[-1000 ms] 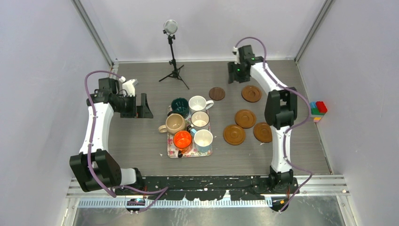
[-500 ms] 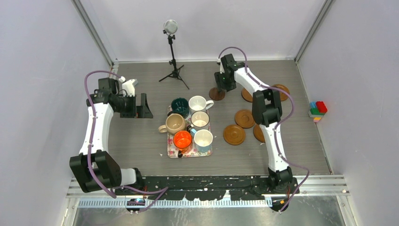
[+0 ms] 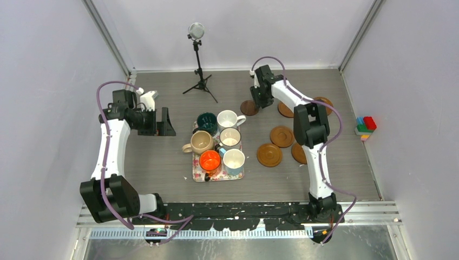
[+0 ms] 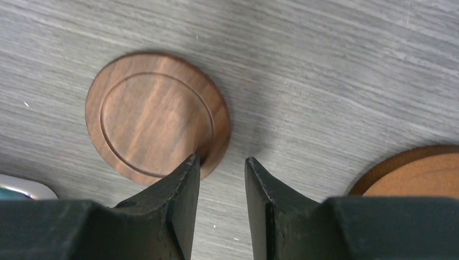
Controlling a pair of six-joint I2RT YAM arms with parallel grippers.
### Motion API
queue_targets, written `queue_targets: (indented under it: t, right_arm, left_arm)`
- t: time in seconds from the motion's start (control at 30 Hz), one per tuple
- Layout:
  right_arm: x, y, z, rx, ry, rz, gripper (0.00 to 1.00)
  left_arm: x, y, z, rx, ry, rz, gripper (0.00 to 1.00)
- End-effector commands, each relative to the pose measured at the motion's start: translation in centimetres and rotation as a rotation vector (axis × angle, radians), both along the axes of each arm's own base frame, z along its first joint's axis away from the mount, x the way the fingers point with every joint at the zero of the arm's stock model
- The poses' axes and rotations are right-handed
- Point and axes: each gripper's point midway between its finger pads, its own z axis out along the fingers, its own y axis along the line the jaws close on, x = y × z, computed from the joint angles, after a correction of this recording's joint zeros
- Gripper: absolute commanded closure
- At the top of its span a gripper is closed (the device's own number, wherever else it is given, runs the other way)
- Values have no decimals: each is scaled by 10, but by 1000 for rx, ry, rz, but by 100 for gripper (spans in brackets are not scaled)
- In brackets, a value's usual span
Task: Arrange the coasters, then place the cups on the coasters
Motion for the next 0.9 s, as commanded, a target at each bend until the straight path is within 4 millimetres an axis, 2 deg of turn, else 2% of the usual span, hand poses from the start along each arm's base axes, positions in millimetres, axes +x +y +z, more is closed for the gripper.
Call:
queue_targets:
  t: [0.0, 0.37, 0.53, 0.63, 0.73, 0.77, 0.87]
  right_arm:
    - [-22, -21, -5, -96, 46, 18, 60]
    - [-38, -41, -13, -132, 81, 2, 61]
    - [-48, -37, -8, -91, 93, 16, 61]
    - [-47, -32, -2, -66, 84, 13, 61]
    - [-38, -29, 13, -48, 45, 1, 59]
    - [-36, -21, 21, -7, 38, 11, 58]
    - [-25, -16, 60, 51, -22, 13, 54]
  left_arm:
    - [-1, -1, 9, 9, -52, -19, 0]
    - [-3, -1, 7, 13, -50, -20, 0]
    - [-2, -2, 7, 6, -45, -22, 0]
    - [-2, -2, 7, 5, -46, -23, 0]
    - [-2, -2, 8, 7, -48, -23, 0]
    - [-2, -2, 7, 9, -46, -22, 0]
    - [-2, -1, 8, 9, -48, -21, 0]
